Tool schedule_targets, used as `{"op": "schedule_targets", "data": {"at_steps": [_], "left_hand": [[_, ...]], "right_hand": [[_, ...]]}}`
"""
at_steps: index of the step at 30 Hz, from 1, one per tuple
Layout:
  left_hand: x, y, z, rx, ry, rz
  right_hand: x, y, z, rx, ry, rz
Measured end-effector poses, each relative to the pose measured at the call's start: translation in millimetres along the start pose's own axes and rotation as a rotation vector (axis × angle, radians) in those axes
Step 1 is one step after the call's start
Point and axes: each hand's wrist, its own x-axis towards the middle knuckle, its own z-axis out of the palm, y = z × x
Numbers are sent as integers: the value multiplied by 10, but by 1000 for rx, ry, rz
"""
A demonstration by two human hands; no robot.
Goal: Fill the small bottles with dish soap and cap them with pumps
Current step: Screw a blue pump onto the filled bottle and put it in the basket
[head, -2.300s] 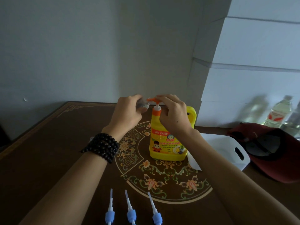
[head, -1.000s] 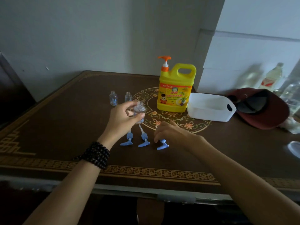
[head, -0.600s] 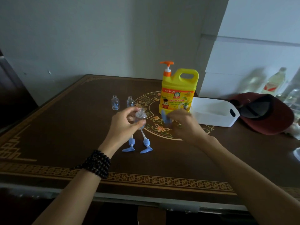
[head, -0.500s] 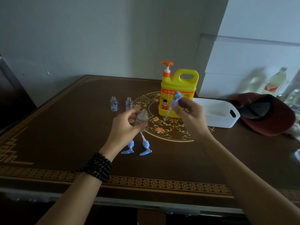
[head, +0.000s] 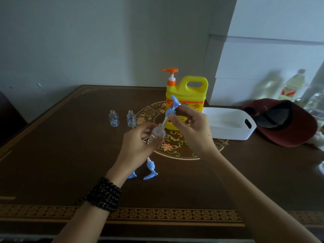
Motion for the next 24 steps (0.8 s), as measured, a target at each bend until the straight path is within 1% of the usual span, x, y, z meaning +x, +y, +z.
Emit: {"op": "schedule_targets", "data": {"at_steps": [3,6,11,15,17,19,23,24], "left_hand": [[1,44,53,-27,-5,15],[15,75,89,-33,5,22],[36,72,128,-36,77,-9],[41,102,162,-17,91,-3],[40,120,169,-20,95,-20],[52,114,174,-18,90,-37],[57,101,185,-76,54,-62],[56,101,189,-93,43,-65]], "right_hand": [[-35,96,13,-106,-56,34],[-66,166,39,-140,-94,80],[-62,197,45,-168,-30,73],[-72,203,45,-153,18,150],[-75,215,28,-90,11,211],[-71,247,-11,13,-28,230],[-52,279,-69,408,-146,267],[-42,280,-67,442,-147,272]]}}
